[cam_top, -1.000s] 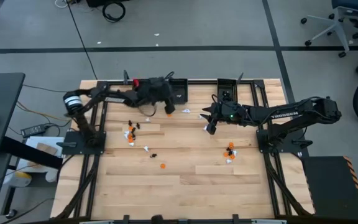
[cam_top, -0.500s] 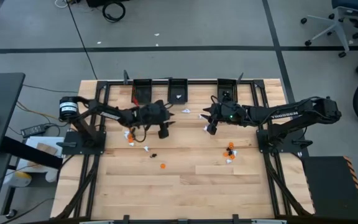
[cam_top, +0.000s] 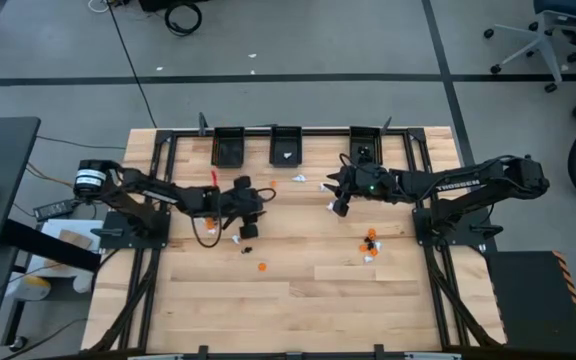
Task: Sort Halloween decoration
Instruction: Put the white ghost toy into the middle black bin
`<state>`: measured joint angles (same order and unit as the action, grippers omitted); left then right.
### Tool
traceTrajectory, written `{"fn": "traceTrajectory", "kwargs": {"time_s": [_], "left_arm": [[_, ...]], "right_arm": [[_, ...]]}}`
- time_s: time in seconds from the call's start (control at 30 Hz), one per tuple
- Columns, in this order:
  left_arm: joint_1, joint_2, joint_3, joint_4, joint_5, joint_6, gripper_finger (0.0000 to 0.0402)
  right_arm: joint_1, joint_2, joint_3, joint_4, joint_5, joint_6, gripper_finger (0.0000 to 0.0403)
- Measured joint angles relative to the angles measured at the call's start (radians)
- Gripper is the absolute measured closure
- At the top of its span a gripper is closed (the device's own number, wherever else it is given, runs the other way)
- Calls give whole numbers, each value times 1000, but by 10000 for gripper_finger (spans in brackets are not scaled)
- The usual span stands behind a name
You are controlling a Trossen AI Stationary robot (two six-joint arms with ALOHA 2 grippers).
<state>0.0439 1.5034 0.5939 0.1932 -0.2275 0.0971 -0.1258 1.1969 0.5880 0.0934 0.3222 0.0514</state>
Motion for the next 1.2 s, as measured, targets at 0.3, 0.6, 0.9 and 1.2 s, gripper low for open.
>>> {"fn": "traceTrajectory", "kwargs": {"time_s": [0.3, 0.6, 0.9, 1.2], "left_arm": [[-21, 213, 4, 530, 106, 7, 246], [17, 473, 244, 613, 171, 55, 246], [90, 641, 438, 674, 320, -5, 228], [95, 810, 620, 681, 338, -5, 185]], "right_arm": [[16, -46, -1, 33, 2, -8, 269], [27, -150, -42, 94, 27, -48, 270], [26, -215, -136, 194, 26, -52, 270], [28, -252, -145, 242, -9, -71, 270]]}}
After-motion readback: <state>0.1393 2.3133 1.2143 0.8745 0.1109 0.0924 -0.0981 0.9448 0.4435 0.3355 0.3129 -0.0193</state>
